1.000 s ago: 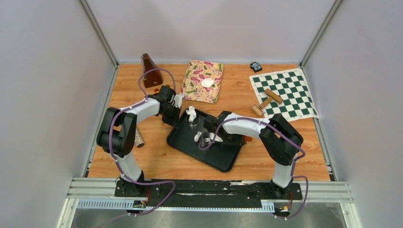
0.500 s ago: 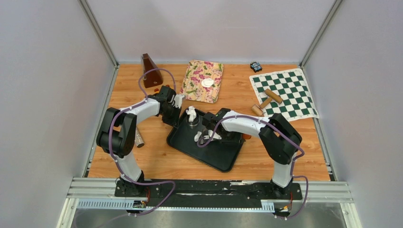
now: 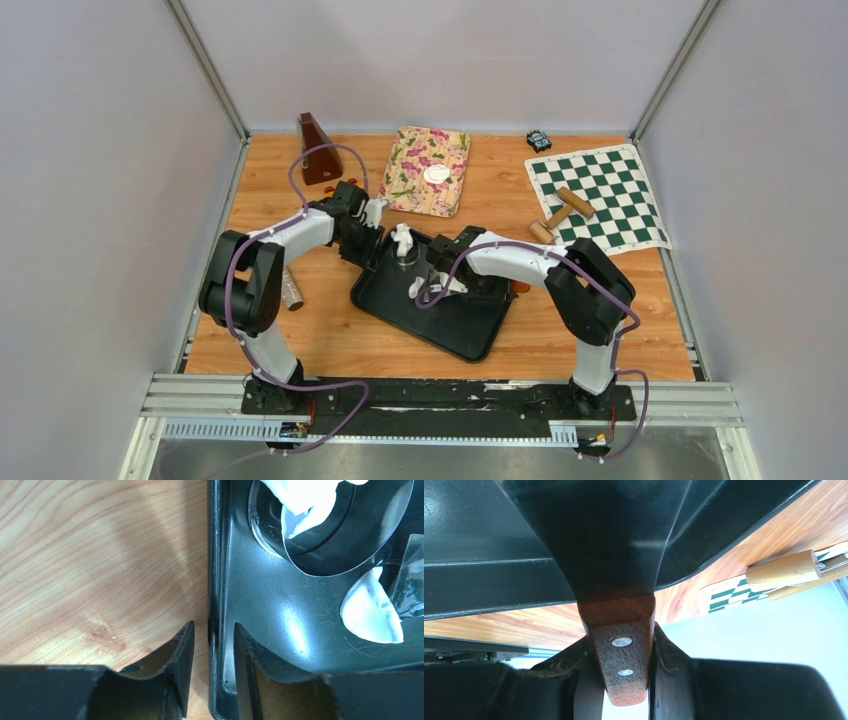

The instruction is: Roll out the dumpling wrappers from the dough

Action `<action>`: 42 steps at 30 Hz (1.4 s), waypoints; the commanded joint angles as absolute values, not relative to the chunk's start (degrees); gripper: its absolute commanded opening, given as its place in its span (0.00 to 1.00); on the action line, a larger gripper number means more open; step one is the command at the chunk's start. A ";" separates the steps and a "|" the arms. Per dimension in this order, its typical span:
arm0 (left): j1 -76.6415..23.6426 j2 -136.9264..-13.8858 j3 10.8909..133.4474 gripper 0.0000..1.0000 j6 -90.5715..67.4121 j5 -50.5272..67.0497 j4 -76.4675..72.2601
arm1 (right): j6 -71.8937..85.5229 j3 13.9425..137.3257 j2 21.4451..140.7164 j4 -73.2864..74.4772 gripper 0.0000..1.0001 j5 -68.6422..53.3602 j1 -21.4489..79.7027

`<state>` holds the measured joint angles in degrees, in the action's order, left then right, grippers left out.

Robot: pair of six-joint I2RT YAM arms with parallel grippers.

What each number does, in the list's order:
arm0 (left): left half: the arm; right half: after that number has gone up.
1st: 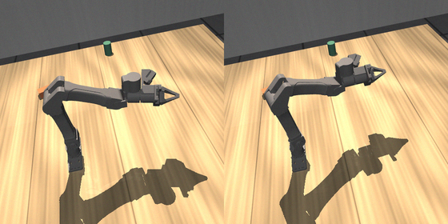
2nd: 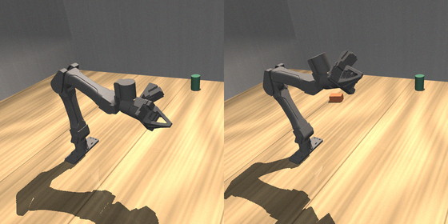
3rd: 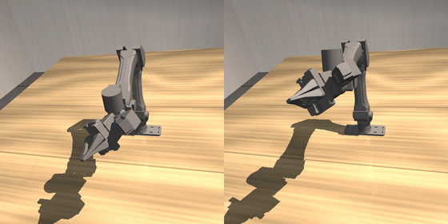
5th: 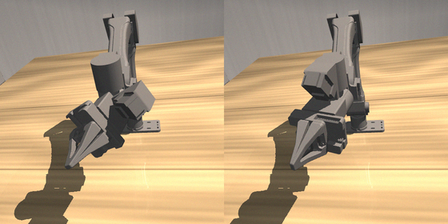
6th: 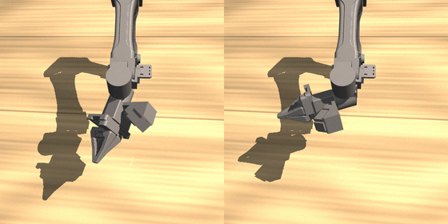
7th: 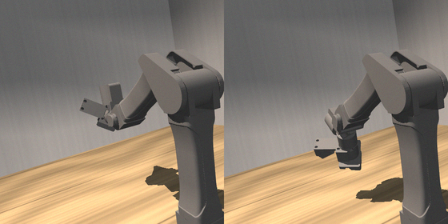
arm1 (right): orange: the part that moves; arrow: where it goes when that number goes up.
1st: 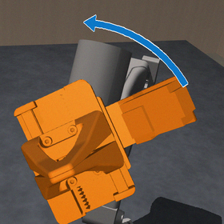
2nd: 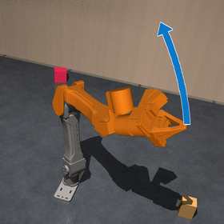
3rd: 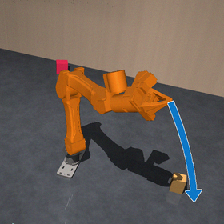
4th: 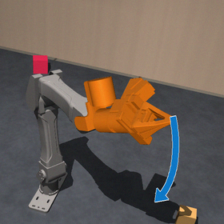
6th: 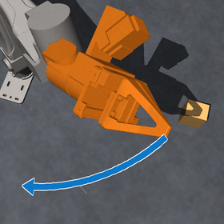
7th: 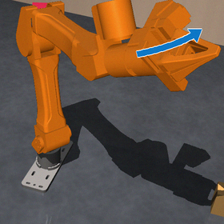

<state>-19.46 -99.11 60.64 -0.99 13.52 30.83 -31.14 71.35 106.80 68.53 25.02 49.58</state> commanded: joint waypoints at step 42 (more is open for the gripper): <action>-19.60 -97.40 59.01 0.58 -0.45 15.15 28.42 | -26.57 75.31 110.03 61.98 0.00 18.48 47.78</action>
<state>-19.46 -98.48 59.29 -0.73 14.92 29.41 -28.73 76.09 112.38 68.01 18.63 48.18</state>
